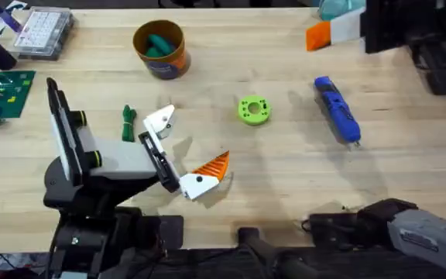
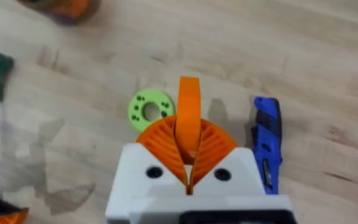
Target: Pick up the gripper from the table and insert it into the empty holder that is missing its gripper. Then pick up a screw, insert it into the mounting hole, and use the screwdriver to tighten it. Finally, clean up the table by picking up the vegetable and placing it into the bucket.
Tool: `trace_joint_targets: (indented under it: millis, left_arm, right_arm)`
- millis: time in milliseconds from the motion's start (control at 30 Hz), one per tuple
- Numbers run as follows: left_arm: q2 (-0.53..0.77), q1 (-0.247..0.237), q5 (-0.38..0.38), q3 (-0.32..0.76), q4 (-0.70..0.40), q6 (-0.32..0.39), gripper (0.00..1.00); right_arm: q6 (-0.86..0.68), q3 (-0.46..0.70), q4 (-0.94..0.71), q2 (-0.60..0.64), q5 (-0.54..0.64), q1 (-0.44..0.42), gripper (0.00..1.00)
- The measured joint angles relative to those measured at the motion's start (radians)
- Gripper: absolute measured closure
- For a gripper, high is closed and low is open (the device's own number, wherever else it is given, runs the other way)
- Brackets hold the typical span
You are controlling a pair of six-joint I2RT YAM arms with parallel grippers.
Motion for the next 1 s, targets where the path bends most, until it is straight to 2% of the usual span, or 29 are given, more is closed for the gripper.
trace_joint_targets:
  millis: [167, 267, 600, 867, 1000]
  left_arm:
    - [0.0, 0.0, 0.0, 0.0, 0.0, 0.0, 0.008]
    - [0.0, 0.0, 0.0, 0.0, 0.0, 0.0, 0.008]
    - [0.0, 0.0, 0.001, 0.0, 0.0, 0.0, 0.008]
    - [0.0, 0.0, 0.001, 0.0, 0.0, 0.0, 0.008]
    - [0.0, 0.0, 0.001, 0.0, 0.0, 0.0, 0.008]
  right_arm:
    - [0.062, -0.1, 0.155, -0.079, -0.008, 0.0, 0.991]
    - [0.101, -0.178, 0.274, -0.102, -0.067, -0.006, 0.991]
    - [0.292, -0.391, 0.65, -0.032, -0.405, -0.047, 0.991]
    - [0.376, -0.416, 0.796, 0.058, -0.662, -0.048, 0.991]
    - [0.388, -0.416, 0.825, 0.08, -0.836, -0.068, 0.991]
